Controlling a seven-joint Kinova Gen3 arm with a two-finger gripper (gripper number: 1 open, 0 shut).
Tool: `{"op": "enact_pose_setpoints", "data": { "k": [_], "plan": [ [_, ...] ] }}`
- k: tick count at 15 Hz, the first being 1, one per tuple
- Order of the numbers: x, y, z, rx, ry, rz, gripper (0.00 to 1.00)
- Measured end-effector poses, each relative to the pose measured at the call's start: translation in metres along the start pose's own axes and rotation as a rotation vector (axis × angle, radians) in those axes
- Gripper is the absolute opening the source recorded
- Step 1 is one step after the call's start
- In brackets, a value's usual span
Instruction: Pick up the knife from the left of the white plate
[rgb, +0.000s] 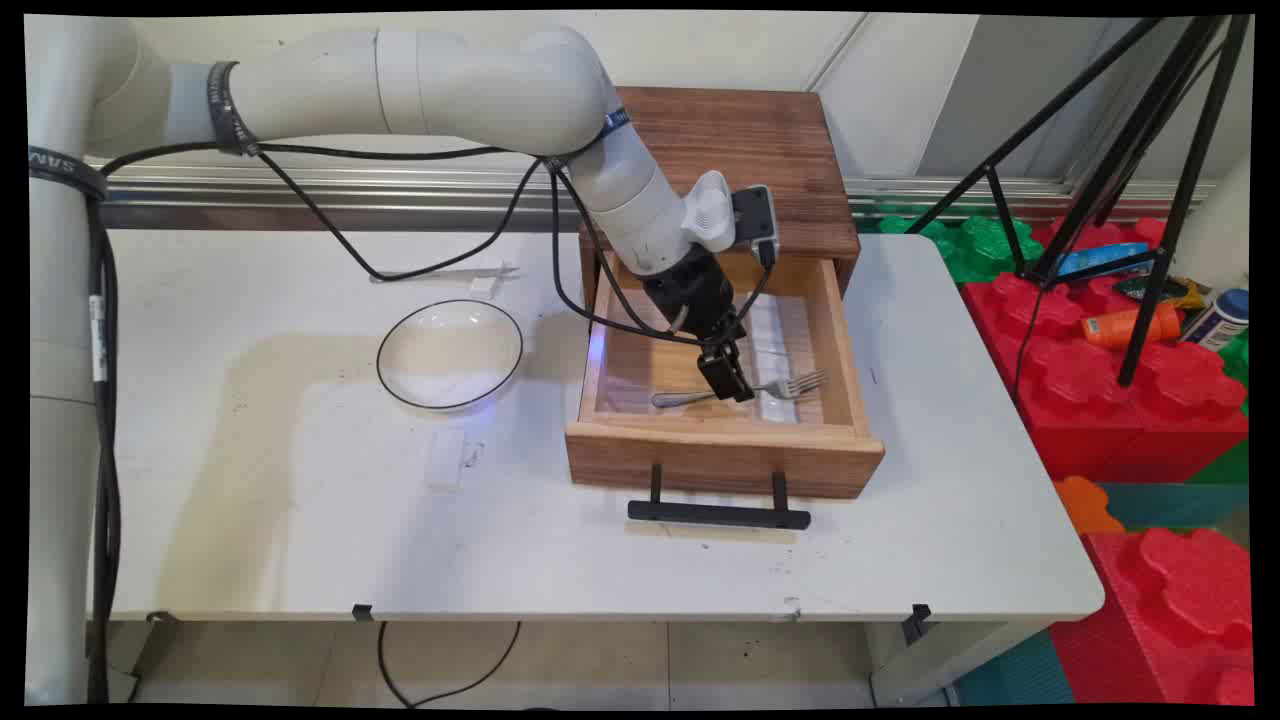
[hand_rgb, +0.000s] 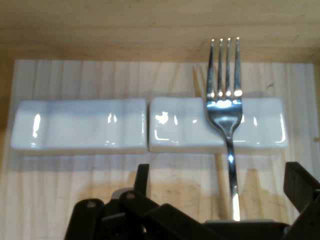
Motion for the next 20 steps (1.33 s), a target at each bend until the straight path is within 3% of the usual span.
{"op": "enact_pose_setpoints", "data": {
  "k": [7, 14, 20],
  "plan": [
    [-0.007, -0.004, -0.038, 0.028, 0.074, -0.041, 1.00],
    [-0.028, 0.000, -0.114, 0.035, 0.145, -0.075, 1.00],
    [-0.069, 0.004, -0.180, 0.074, 0.135, -0.064, 1.00]
  ]
}}
